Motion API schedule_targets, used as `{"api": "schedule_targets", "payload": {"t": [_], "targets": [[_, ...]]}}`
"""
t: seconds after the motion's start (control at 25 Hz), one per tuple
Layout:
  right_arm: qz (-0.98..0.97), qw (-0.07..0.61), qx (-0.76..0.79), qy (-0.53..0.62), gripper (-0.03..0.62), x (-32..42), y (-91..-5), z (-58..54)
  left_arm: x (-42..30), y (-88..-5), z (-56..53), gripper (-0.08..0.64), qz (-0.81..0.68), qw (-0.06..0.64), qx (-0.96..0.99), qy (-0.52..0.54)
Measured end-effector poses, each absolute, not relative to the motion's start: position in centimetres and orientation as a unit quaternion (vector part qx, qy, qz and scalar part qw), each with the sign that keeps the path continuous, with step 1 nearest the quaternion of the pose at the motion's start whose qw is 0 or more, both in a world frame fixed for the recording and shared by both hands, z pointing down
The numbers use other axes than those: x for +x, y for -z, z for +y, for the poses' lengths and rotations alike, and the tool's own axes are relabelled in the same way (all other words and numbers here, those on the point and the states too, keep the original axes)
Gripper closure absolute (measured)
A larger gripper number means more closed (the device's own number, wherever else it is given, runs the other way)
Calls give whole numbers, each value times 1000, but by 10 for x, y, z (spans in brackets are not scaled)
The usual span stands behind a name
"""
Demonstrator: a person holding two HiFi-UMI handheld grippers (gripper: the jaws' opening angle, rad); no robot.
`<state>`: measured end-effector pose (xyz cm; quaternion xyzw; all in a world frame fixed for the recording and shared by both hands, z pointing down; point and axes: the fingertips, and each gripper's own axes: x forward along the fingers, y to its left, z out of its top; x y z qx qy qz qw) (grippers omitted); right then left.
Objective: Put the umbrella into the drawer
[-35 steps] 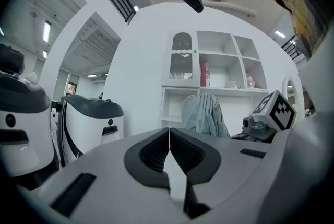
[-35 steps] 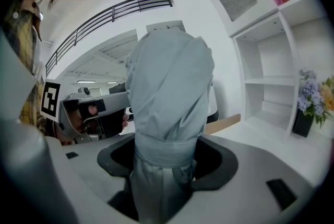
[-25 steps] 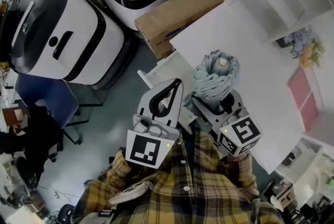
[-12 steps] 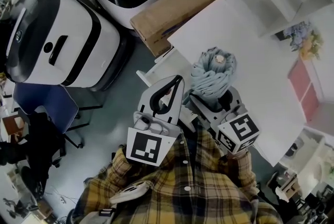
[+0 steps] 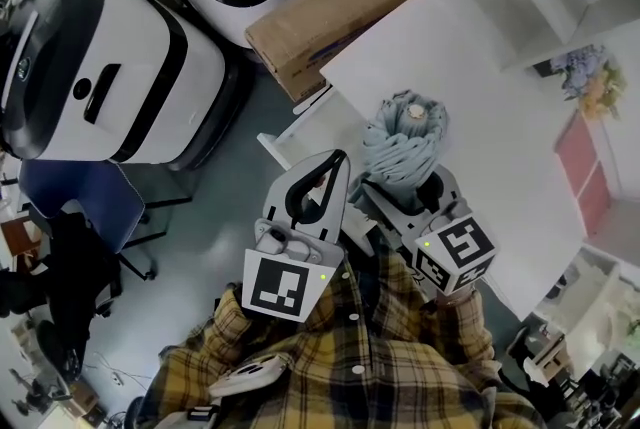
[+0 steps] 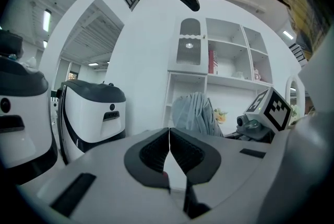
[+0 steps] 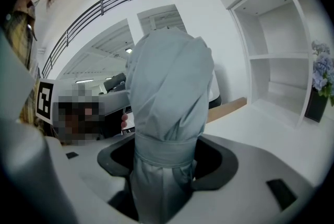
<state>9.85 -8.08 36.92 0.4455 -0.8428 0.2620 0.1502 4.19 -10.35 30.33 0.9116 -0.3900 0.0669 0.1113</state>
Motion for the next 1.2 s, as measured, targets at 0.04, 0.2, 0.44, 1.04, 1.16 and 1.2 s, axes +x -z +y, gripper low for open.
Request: {"api": "schedule_targets", "payload": {"t": [0.04, 0.2, 0.44, 1.04, 1.16, 1.2], "targets": [[-842, 154, 443, -266, 290, 97, -374, -81, 40, -308, -103, 537, -390, 116, 911, -70], [-842, 166, 432, -278, 290, 90, -390, -83, 39, -323, -101, 537, -383, 127, 911, -84], [-839, 181, 417, -299, 290, 89, -420, -82, 49, -347, -93, 537, -368, 153, 912, -96], [-827, 243, 368, -349, 290, 73, -510, -77, 24, -418, -92, 537, -413, 197, 879, -134], [-824, 257, 362, -351, 290, 70, -529, -79, 18, -428, -97, 537, -427, 198, 872, -135], [-823, 262, 360, -352, 290, 69, -535, -79, 17, -430, -98, 537, -431, 199, 870, -136]]}}
